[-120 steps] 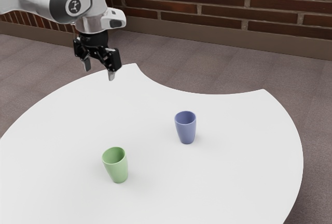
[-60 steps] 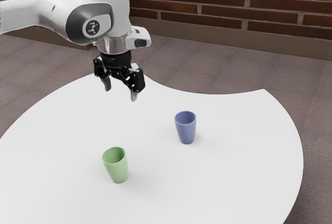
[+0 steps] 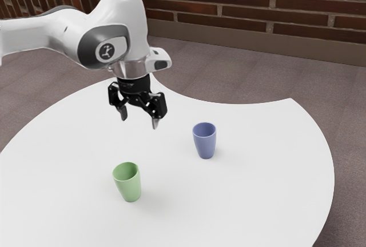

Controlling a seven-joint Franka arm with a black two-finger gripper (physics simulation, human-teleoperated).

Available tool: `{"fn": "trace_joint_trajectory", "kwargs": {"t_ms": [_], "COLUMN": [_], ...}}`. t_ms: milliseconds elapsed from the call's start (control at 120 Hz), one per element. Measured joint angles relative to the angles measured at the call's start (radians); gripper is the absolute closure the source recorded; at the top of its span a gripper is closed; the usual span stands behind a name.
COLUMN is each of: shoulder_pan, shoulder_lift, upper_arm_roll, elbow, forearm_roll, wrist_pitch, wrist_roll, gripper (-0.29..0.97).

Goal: Place the left cup onto the right cup

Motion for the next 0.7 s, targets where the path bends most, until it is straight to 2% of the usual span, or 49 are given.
{"fn": "trace_joint_trajectory", "kwargs": {"t_ms": [317,700], "shoulder_pan": [-0.002,0.004], "shoulder_lift": [-0.025,-0.098], "upper_arm_roll": [-0.026,-0.023], "elbow": [-0.092,-0.211], "forearm_roll": [-0.051,-0.07], "wrist_pitch": [0.051,0.091], "wrist_roll": [-0.059,-0.102], "gripper": [0.0,0.0]}}
